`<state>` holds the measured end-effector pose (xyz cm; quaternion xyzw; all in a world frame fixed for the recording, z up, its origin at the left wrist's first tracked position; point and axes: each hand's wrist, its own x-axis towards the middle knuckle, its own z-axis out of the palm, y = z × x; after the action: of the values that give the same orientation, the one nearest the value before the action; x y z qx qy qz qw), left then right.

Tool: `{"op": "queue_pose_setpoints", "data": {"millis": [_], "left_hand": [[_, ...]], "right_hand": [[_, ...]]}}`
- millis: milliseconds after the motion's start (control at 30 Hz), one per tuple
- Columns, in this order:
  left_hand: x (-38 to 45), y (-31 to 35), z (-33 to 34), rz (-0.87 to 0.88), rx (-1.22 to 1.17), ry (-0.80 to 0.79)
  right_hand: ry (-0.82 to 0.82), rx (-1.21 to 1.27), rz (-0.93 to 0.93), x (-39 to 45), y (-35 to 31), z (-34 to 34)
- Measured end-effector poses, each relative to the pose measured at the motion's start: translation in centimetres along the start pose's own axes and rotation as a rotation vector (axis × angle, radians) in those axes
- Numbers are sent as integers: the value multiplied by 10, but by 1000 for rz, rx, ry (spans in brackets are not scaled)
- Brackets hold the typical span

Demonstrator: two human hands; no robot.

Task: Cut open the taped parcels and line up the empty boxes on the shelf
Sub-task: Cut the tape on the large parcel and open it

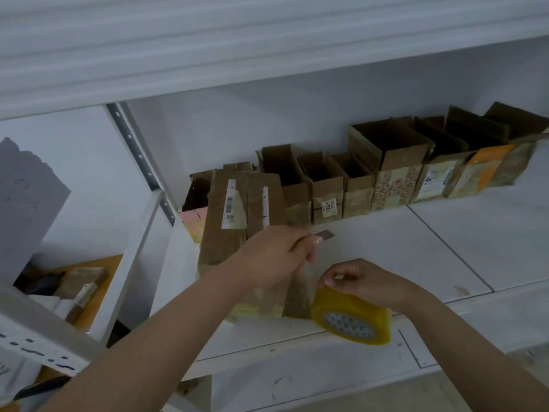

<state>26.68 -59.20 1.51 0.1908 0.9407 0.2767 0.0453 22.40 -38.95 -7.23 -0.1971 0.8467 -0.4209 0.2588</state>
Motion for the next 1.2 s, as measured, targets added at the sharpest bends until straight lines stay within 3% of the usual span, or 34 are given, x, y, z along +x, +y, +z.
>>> {"op": "queue_pose_setpoints", "data": {"millis": [100,267,533,767,967,1100,1200], "left_hand": [[-2,-6,-1,-68,-21,-120],[1,2,4,-88,170,-312],[12,10,30,-147,514,-267],[12,11,45,-172,669,-213],[4,1,26,-124,433,-114],[-11,-22,10,-245,-163,251],[-15,-34,5,-292,-85,378]], "right_hand": [[16,12,21,-4,3,-6],[8,-44,31,-10,9,-13],[114,-200,73,-28,0,-15],[140,-122,108,-34,-4,-5],[141,116,149,-33,4,-8],[145,238,206,-35,16,-9],[138,222,226,-35,21,-9]]}}
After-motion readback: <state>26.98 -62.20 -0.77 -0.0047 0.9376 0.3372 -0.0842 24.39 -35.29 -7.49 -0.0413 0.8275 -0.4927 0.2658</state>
